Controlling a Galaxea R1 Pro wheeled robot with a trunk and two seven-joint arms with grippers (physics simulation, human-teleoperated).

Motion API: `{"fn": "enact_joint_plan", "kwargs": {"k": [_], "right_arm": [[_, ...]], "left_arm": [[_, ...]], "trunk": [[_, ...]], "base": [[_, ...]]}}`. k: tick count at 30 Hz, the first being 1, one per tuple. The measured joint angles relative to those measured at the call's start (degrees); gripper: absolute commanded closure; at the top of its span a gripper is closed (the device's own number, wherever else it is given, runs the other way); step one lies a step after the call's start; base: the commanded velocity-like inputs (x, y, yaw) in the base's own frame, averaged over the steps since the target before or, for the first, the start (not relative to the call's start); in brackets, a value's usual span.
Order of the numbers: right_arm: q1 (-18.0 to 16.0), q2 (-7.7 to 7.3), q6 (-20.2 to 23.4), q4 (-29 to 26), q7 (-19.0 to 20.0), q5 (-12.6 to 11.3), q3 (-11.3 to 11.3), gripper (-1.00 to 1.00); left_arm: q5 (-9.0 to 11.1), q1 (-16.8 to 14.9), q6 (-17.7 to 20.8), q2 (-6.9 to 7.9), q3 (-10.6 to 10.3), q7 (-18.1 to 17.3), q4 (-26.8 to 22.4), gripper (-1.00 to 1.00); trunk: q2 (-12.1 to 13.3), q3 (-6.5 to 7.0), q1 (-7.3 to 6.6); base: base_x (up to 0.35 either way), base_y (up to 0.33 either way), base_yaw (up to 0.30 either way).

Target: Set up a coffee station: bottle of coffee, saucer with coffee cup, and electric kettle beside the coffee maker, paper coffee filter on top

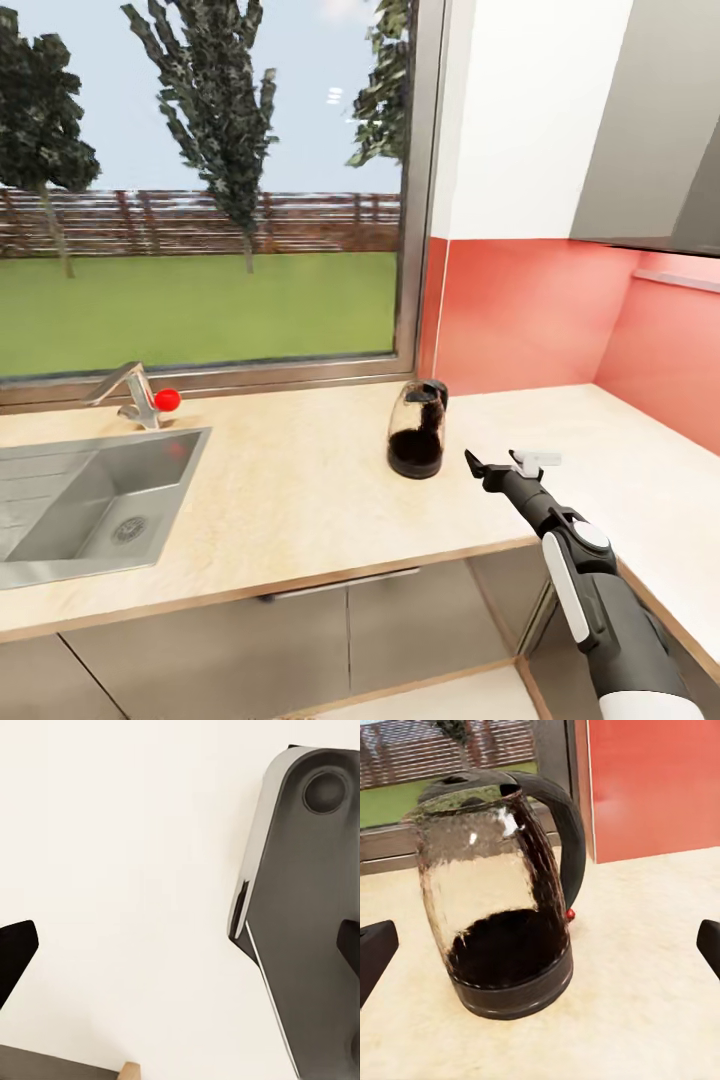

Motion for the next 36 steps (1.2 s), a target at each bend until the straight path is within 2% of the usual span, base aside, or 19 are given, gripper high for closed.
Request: {"fn": "enact_joint_plan", "kwargs": {"k": [9,18,24,36], "right_arm": [[0.01,-0.11,0.01,-0.02,0.0,0.0,-0.12,-1.0],[0.01,-1.04,-0.08,0.0,0.0,-0.07,-0.13,-1.0],[0.01,-1.09,-0.06,-0.01,0.0,-0.09,-0.13,-1.0],[0.0,-1.09,-0.07,0.0,0.0,-0.01,-0.13,-1.0]], "left_arm": [[-0.08,-0.01,0.08,-0.06,-0.23,0.0,0.01,-1.0],[-0.17,-0.01,0.09,-0.12,-0.3,0.0,0.05,-1.0],[-0.28,-0.01,0.09,-0.13,-0.3,-0.01,0.03,-1.0],[-0.35,-0.01,0.02,-0.14,-0.33,-0.1,0.01,-1.0]], "trunk": [[0.0,0.0,0.0],[0.0,0.0,-0.01],[0.0,0.0,-0.01],[0.0,0.0,-0.01]], "base": [[0.001,0.0,0.028],[0.175,-0.105,0.0],[0.112,-0.027,0.0],[0.16,-0.171,0.024]]}}
